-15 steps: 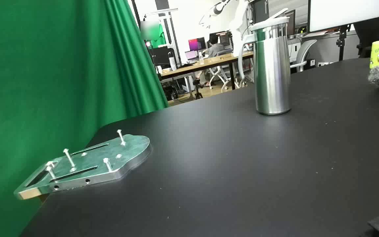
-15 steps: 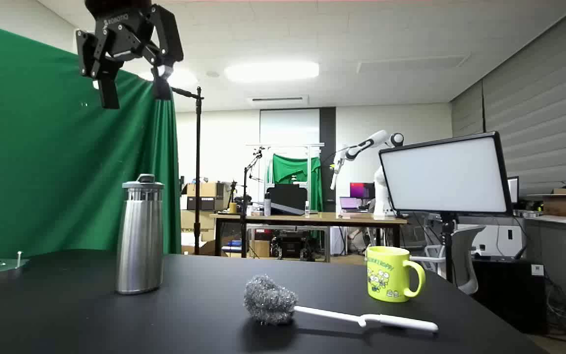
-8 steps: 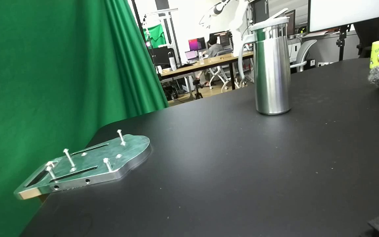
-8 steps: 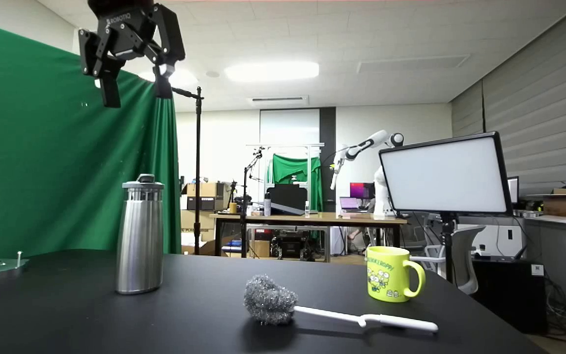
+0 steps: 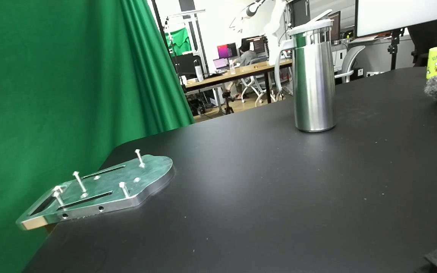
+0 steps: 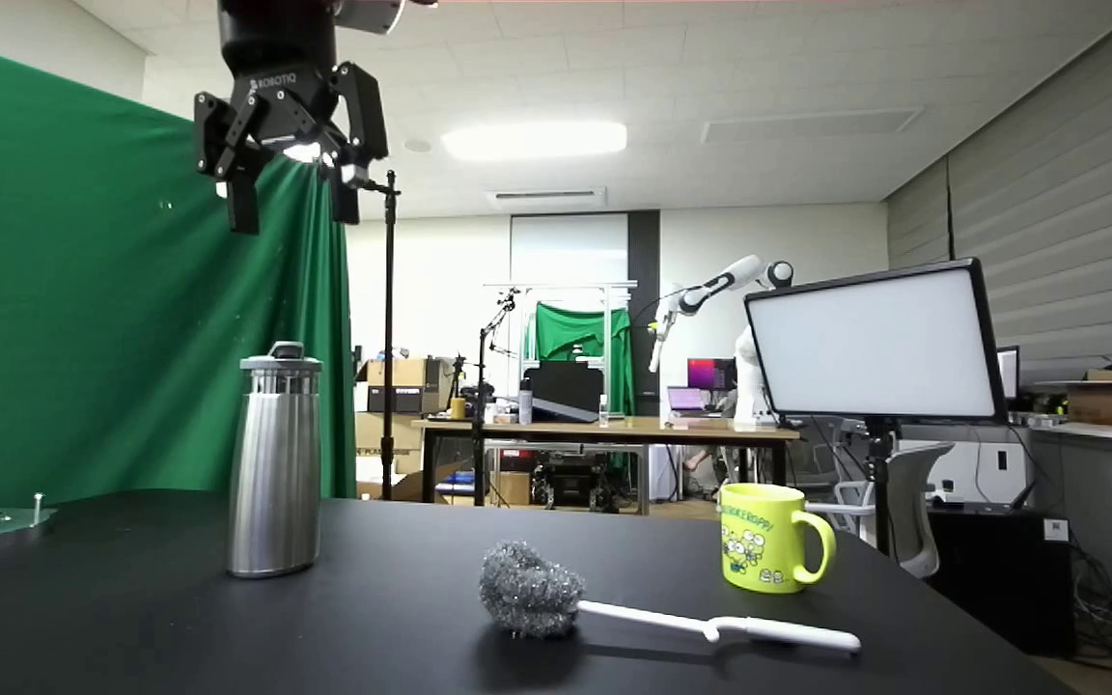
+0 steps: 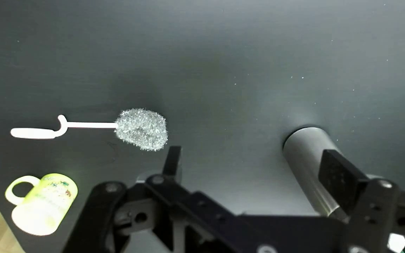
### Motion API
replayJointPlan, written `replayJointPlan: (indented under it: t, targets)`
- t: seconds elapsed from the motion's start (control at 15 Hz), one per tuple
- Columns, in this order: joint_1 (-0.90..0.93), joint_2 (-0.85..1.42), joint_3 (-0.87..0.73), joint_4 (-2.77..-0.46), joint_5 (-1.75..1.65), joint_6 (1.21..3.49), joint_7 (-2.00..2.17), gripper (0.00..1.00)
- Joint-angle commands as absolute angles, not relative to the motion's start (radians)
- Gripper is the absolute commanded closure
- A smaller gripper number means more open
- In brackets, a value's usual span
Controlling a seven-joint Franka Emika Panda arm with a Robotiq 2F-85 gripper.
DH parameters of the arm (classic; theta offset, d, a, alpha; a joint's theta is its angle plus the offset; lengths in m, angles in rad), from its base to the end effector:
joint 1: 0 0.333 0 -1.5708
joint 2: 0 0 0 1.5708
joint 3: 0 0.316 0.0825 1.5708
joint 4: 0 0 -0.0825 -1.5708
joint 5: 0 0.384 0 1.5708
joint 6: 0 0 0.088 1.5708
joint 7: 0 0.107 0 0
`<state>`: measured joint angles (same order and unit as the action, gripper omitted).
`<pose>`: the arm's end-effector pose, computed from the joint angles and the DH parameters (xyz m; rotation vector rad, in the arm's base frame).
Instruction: Close the silver flask
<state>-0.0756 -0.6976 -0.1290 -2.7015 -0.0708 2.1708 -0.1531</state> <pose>0.3410 -0.0727 0.4490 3.1248 0.0107 0.2588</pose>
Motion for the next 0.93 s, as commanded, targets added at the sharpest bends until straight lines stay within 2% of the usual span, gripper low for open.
replayJointPlan:
  t: [0.0,0.47,0.53,0.87]
  targets:
    - [-0.043,-0.521,-0.102,-2.561,-0.067,2.162,-0.152,0.0]
    - [0.0,-0.308,-0.02,-2.383,-0.077,2.216,-0.13,0.0]
    - [-0.007,-0.374,-0.034,-2.452,-0.074,2.216,-0.152,0.0]
    - [0.0,-0.312,-0.02,-2.404,-0.074,2.224,-0.15,0.0]
